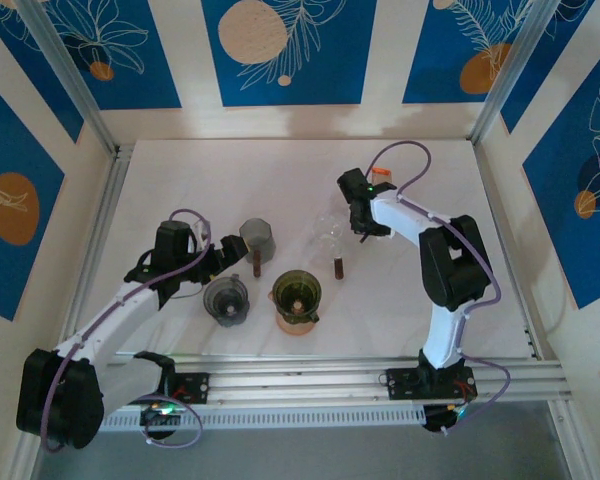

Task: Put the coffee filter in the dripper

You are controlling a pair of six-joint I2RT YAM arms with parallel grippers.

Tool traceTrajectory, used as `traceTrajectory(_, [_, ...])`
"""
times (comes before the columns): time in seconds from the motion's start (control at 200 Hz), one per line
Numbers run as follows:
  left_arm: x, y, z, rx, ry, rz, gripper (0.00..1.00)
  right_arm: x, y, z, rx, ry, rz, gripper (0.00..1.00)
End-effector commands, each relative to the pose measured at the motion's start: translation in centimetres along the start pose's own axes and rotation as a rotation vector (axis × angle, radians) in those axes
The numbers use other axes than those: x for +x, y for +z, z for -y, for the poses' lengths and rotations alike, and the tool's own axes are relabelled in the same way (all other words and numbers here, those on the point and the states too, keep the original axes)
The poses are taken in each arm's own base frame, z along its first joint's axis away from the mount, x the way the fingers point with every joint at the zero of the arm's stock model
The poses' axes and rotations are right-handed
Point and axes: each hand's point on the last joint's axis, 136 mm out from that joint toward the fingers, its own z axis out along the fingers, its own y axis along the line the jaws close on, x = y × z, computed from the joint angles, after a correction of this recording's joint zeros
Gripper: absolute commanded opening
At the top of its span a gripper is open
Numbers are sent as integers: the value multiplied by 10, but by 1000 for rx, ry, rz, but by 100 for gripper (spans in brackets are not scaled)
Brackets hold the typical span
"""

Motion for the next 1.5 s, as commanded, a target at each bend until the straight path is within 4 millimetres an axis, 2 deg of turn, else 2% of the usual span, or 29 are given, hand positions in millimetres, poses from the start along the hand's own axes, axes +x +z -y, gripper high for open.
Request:
traceTrajectory(0.0, [1, -1, 10, 30, 14, -8, 100, -7, -1, 3, 59, -36, 26, 25])
traceTrajectory(0.295, [2, -1, 8, 26, 10, -11, 100, -6, 4, 5, 107, -70, 40, 16])
traceTrajectory(0.5, [3, -1, 8, 27, 11, -12, 100, -7, 1, 6, 103, -67, 61, 0])
traceTrajectory(0.69, [2, -1, 8, 26, 6, -11, 100, -8, -11, 2, 28, -43, 65, 0])
traceTrajectory(1.145, [1, -4, 9, 18, 6, -1, 100, 8, -40, -12, -395, 122, -123, 0])
traceTrajectory(1.496, [1, -5, 8, 12, 3, -1, 100, 8, -46, -9, -537, 220, -183, 0])
